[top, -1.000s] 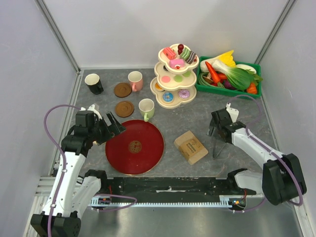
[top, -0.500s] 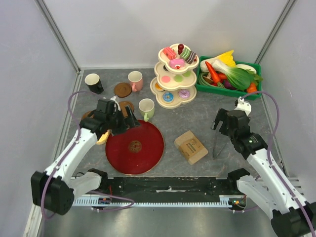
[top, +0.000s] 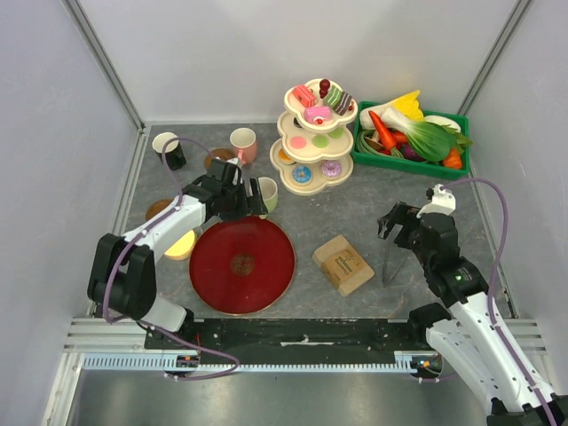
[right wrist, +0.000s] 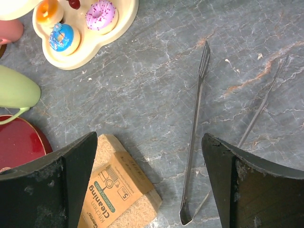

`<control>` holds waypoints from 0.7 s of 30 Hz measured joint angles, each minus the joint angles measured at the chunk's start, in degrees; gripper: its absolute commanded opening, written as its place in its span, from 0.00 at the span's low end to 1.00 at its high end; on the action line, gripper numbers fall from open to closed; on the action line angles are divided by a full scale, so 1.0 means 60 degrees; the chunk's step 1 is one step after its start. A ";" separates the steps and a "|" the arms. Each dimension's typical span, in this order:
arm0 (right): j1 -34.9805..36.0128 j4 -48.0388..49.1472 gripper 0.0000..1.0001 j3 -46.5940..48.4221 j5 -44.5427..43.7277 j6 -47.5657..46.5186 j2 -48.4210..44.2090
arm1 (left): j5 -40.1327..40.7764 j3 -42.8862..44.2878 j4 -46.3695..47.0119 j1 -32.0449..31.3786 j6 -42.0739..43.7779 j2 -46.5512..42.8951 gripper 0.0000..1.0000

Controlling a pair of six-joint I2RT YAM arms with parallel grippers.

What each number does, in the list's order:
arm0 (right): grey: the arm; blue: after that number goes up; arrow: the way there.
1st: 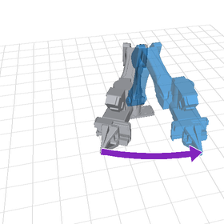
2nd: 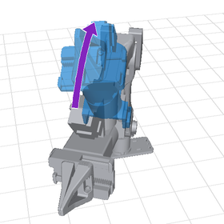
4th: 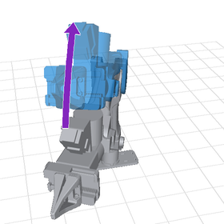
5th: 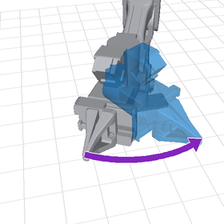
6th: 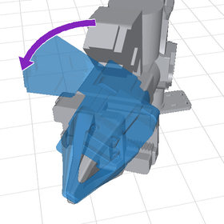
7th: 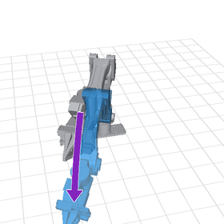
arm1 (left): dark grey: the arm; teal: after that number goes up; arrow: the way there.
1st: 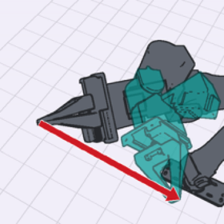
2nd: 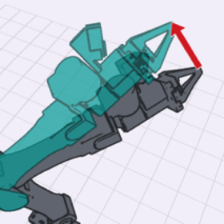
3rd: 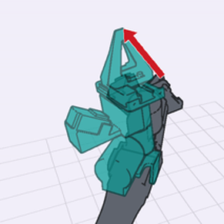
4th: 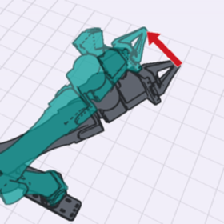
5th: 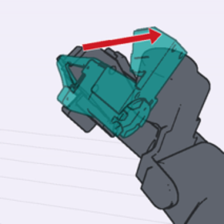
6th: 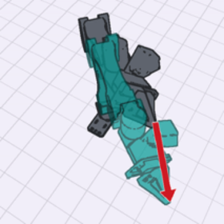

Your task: Serve the afternoon tea

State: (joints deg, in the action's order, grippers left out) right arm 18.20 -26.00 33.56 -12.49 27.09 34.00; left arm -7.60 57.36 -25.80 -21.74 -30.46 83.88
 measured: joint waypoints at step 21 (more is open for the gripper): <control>-0.0004 0.0324 0.98 -0.0164 0.0612 -0.0025 0.0484 | -0.0514 0.1206 0.1111 -0.0266 0.0419 0.2492 0.54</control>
State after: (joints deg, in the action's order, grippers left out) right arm 18.17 -24.05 32.58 -8.82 26.94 36.91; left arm -10.68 64.60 -19.14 -23.33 -27.94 98.83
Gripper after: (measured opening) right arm 0.979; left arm 0.621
